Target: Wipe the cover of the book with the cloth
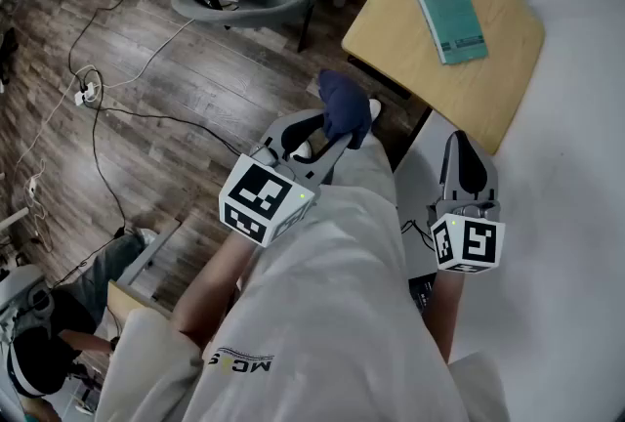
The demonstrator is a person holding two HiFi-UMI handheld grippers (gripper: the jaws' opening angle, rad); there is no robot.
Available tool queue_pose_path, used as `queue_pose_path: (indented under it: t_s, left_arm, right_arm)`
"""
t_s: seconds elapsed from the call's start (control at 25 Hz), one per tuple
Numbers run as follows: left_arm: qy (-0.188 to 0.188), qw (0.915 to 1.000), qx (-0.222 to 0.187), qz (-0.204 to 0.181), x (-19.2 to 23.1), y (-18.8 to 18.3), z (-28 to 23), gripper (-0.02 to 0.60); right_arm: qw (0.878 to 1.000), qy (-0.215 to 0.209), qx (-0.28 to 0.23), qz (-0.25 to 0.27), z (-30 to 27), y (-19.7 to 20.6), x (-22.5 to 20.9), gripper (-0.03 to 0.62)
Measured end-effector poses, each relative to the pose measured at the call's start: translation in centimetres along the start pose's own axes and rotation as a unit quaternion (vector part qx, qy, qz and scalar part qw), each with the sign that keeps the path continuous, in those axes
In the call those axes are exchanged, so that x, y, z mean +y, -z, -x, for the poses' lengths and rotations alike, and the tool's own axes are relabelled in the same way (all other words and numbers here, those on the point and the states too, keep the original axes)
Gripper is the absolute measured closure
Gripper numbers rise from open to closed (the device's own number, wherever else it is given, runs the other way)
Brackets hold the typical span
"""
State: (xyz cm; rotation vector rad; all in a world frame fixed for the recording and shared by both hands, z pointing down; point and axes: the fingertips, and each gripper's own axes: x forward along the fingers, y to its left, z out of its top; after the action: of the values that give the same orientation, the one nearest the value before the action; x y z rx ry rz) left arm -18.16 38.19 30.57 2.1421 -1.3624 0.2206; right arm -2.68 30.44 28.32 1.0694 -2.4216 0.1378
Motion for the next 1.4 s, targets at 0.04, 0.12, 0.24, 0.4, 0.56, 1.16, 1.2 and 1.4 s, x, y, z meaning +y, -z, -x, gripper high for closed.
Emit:
queue_pose_path:
  t_s: [0.04,0.12,0.24,0.4,0.56,1.16,1.2,1.4]
  left_arm:
    - [-0.001,1.0000,0.000,-0.001,0.0,0.6,0.5,0.448]
    - [0.000,1.0000,0.000,-0.002,0.0,1.5,1.6,0.448]
    - [0.004,1.0000,0.000,-0.004,0.0,2.1,3.1,0.448]
    - [0.002,0.9999,-0.007,-0.010,0.0,1.8,3.8,0.446]
    - [0.003,0.9999,-0.015,-0.003,-1.1,1.8,4.8,0.446]
    - [0.017,0.9996,-0.012,-0.021,0.6,1.4,5.1,0.446]
    - [0.017,0.9997,-0.009,-0.017,0.9,1.5,4.9,0.446]
    - [0.026,0.9995,0.012,-0.012,1.0,1.5,2.4,0.446]
  right_arm:
    - [1.000,0.001,0.000,-0.011,0.5,0.5,0.6,0.562]
    - [1.000,0.000,0.000,-0.031,1.5,1.3,1.9,0.562]
    - [0.999,-0.014,-0.003,-0.034,2.3,1.2,4.1,0.562]
    - [0.999,-0.043,-0.011,0.008,2.0,-0.2,5.9,0.562]
    - [0.999,-0.038,-0.017,0.001,2.7,-1.0,5.6,0.560]
    - [0.998,0.003,-0.003,-0.063,3.0,0.8,5.0,0.559]
    - [0.998,0.005,-0.002,-0.056,2.9,0.5,4.8,0.559]
    - [0.998,0.016,0.007,-0.061,2.1,1.0,2.2,0.559]
